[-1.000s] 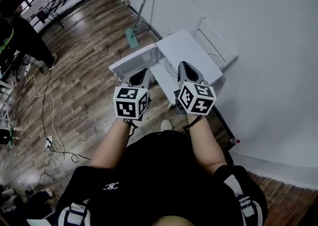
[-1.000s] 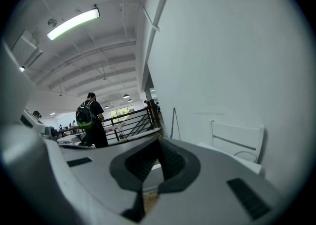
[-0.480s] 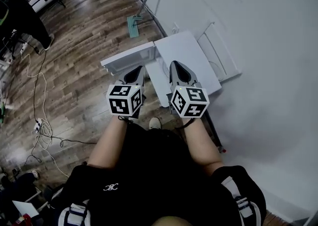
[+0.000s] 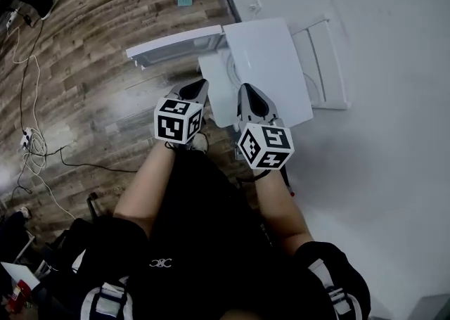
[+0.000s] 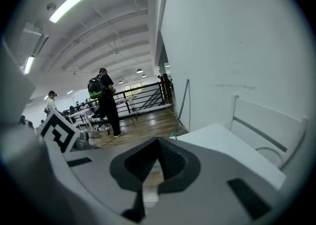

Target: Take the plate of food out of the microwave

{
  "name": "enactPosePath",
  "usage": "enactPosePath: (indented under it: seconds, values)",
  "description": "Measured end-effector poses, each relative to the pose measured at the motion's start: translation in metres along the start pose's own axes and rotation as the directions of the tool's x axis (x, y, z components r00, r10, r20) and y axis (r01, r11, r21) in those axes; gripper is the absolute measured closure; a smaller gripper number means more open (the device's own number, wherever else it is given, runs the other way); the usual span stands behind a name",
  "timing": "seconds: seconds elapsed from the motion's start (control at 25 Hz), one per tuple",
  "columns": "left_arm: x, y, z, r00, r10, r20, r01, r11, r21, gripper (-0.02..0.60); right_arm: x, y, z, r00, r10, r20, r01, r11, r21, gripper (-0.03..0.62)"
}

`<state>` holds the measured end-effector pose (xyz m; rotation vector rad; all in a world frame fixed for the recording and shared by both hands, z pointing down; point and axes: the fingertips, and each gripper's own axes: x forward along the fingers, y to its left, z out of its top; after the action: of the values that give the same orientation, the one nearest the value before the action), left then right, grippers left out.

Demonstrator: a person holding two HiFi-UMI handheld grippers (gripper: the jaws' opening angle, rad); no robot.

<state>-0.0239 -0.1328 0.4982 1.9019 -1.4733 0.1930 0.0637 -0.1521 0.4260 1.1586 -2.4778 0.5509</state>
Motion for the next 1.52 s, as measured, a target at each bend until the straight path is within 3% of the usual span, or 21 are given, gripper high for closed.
enactPosePath:
  seconds: [0.16, 0.32, 0.52, 0.68, 0.88, 1.04, 1.24, 1.52]
  values:
    - [0.038, 0.024, -0.033, 1.000, -0.011, -0.011, 0.010, 0.994, -0.112, 0.583, 0.013, -0.011, -0.029, 0.998, -0.022, -0.056, 0.020, 0.999, -0.033, 0.580]
    - [0.085, 0.048, -0.067, 0.999, -0.044, -0.013, 0.042, 0.988, -0.151, 0.583, 0.036, -0.027, -0.070, 0.993, -0.047, -0.110, 0.041, 0.998, -0.057, 0.580]
    - [0.142, 0.055, -0.118, 0.994, -0.092, -0.056, 0.081, 0.980, -0.181, 0.523, 0.042, -0.051, -0.107, 0.981, -0.093, -0.172, 0.082, 0.994, -0.069, 0.580]
    - [0.190, 0.051, -0.143, 0.992, -0.105, -0.073, 0.087, 0.972, -0.218, 0.405, 0.047, -0.071, -0.121, 0.972, -0.123, -0.199, 0.105, 0.990, -0.099, 0.580]
    - [0.252, 0.052, -0.175, 0.991, -0.073, -0.109, 0.036, 0.952, -0.304, 0.214, 0.045, -0.093, -0.129, 0.966, -0.162, -0.204, 0.142, 0.984, -0.108, 0.580]
    - [0.288, 0.056, -0.191, 0.990, 0.002, -0.142, -0.049, 0.943, -0.328, 0.126, 0.033, -0.108, -0.131, 0.958, -0.196, -0.208, 0.172, 0.977, -0.130, 0.580]
    - [0.322, 0.063, -0.205, 0.982, 0.085, -0.171, -0.133, 0.945, -0.297, 0.080, 0.020, -0.129, -0.138, 0.946, -0.234, -0.226, 0.209, 0.969, -0.131, 0.580]
    - [0.345, 0.065, -0.218, 0.973, 0.095, -0.208, -0.155, 0.943, -0.294, 0.078, 0.022, -0.137, -0.146, 0.943, -0.229, -0.241, 0.204, 0.971, -0.125, 0.580]
